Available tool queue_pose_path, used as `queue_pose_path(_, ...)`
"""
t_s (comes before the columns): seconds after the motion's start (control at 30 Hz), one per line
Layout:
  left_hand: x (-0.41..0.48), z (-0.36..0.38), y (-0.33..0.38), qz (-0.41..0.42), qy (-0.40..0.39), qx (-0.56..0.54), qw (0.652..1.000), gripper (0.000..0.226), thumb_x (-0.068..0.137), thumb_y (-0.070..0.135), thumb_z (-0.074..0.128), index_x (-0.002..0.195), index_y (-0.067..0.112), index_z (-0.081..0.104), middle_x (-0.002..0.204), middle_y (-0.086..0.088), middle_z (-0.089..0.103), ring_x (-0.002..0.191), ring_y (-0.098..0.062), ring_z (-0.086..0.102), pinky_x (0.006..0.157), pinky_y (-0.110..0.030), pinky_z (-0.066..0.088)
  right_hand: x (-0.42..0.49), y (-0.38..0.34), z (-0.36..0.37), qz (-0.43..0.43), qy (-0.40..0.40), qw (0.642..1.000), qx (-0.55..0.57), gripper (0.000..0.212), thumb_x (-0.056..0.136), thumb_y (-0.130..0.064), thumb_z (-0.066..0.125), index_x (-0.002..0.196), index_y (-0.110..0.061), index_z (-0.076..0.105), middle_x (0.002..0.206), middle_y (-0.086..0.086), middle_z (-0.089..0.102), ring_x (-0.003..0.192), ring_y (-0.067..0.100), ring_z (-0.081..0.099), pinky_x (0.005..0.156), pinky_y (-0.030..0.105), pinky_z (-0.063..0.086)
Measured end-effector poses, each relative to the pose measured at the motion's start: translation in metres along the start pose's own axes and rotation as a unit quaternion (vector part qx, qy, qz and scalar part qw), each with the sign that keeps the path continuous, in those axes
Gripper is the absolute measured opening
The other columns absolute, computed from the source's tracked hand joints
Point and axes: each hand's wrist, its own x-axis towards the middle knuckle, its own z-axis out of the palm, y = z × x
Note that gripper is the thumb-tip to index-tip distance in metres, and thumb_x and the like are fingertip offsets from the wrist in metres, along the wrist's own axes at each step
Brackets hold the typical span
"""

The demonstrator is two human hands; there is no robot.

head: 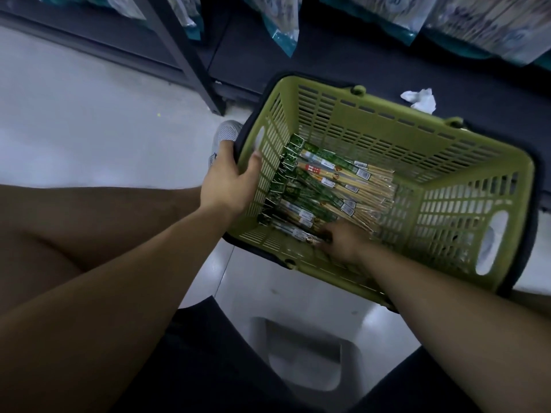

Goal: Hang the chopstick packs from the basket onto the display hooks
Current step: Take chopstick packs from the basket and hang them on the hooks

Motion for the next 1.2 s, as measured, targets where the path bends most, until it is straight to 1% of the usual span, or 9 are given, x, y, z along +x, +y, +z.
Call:
queue_pose_path(0.27, 0.001, 0.0, -0.001, 0.004, 0.003, 0.001, 1.0, 0.027, 0.098, 0.054, 0.049, 0.108, 0.03, 0.044, 0.085, 0.018, 0.058, 0.074, 0.001, 0.056, 0.058, -0.024, 0.038, 0.002, 0.008, -0.006, 0.019, -0.07, 0.997, -0.002, 0.033, 0.099, -0.056, 0.055, 0.081, -0.029, 0.06, 0.082, 0.0, 0.063, 0.076, 0.016, 0.06, 0.061, 0.03, 0.041)
queue_pose_path(0.43, 0.001, 0.0, 0.0, -0.001, -0.003, -0.001, 1.0, 0.03, 0.096, 0.057, 0.049, 0.109, 0.03, 0.045, 0.086, 0.015, 0.06, 0.074, -0.007, 0.061, 0.064, -0.031, 0.044, 0.003, 0.01, -0.003, 0.014, -0.04, 0.999, 0.035, 0.029, 0.097, -0.051, 0.061, 0.105, -0.023, 0.064, 0.096, -0.002, 0.062, 0.085, 0.014, 0.059, 0.07, 0.032, 0.045)
queue_pose_path(0.6, 0.002, -0.009, 0.003, -0.024, -0.061, -0.032, 0.997, 0.031, 0.094, 0.057, 0.055, 0.11, 0.031, 0.045, 0.089, 0.008, 0.063, 0.074, -0.012, 0.064, 0.061, -0.03, 0.047, -0.001, 0.017, -0.009, 0.012, -0.009, 0.993, 0.12, 0.013, 0.093, -0.039, 0.072, 0.09, -0.029, 0.064, 0.086, -0.01, 0.065, 0.08, 0.008, 0.062, 0.062, 0.024, 0.042)
queue_pose_path(0.73, -0.002, -0.02, 0.009, -0.055, -0.116, -0.071, 0.989, 0.039, 0.096, 0.046, 0.062, 0.124, 0.027, 0.044, 0.115, -0.008, 0.063, 0.096, -0.026, 0.067, 0.08, -0.043, 0.058, -0.012, 0.018, -0.022, 0.015, 0.017, 0.989, 0.147, 0.04, 0.09, -0.04, 0.075, 0.118, -0.012, 0.068, 0.105, -0.004, 0.061, 0.102, 0.019, 0.06, 0.083, 0.028, 0.045)
queue_pose_path(0.83, -0.012, -0.023, 0.018, 0.043, 0.013, 0.032, 0.998, 0.05, 0.093, 0.033, 0.067, 0.131, 0.01, 0.045, 0.128, -0.013, 0.05, 0.115, -0.032, 0.053, 0.099, -0.051, 0.049, -0.026, 0.012, -0.043, 0.01, 0.047, 0.979, 0.199, 0.058, 0.091, -0.04, 0.073, 0.138, -0.009, 0.059, 0.137, 0.008, 0.06, 0.127, 0.026, 0.056, 0.1, 0.031, 0.041)
queue_pose_path(0.9, -0.022, -0.025, 0.028, 0.118, 0.093, 0.053, 0.987, 0.027, 0.092, 0.031, 0.068, 0.105, 0.014, 0.051, 0.104, -0.003, 0.057, 0.092, -0.023, 0.056, 0.078, -0.043, 0.05, -0.04, 0.003, -0.062, -0.003, 0.073, 0.969, 0.238, 0.062, 0.091, -0.043, 0.073, 0.142, -0.013, 0.054, 0.146, 0.008, 0.055, 0.128, 0.024, 0.056, 0.101, 0.03, 0.039)
queue_pose_path(1.0, -0.034, -0.023, 0.046, 0.042, -0.019, 0.014, 0.999, 0.031, 0.096, 0.047, 0.063, 0.083, 0.02, 0.058, 0.073, 0.004, 0.064, 0.066, -0.015, 0.062, 0.06, -0.031, 0.047, -0.062, -0.018, -0.087, -0.029, 0.12, 0.946, 0.301, 0.052, 0.089, -0.047, 0.073, 0.131, -0.02, 0.061, 0.127, 0.001, 0.067, 0.107, 0.015, 0.064, 0.1, 0.037, 0.049)
queue_pose_path(1.1, -0.046, -0.013, 0.061, -0.137, -0.205, -0.18, 0.952, 0.044, 0.095, 0.057, 0.064, 0.109, 0.016, 0.066, 0.102, -0.01, 0.075, 0.094, -0.028, 0.074, 0.09, -0.046, 0.06, -0.077, -0.046, -0.1, -0.046, 0.101, 0.897, 0.429, 0.049, 0.084, -0.043, 0.076, 0.128, -0.025, 0.066, 0.109, -0.005, 0.076, 0.097, 0.024, 0.074, 0.08, 0.039, 0.061)
queue_pose_path(1.2, -0.052, -0.002, 0.072, -0.17, -0.228, -0.402, 0.87, 0.041, 0.103, 0.034, 0.062, 0.128, 0.002, 0.062, 0.121, -0.017, 0.072, 0.116, -0.038, 0.069, 0.109, -0.053, 0.05, -0.078, -0.077, -0.091, -0.093, 0.095, 0.878, 0.459, 0.014, 0.088, -0.035, 0.077, 0.101, -0.029, 0.075, 0.093, -0.001, 0.079, 0.083, 0.02, 0.076, 0.073, 0.039, 0.061)
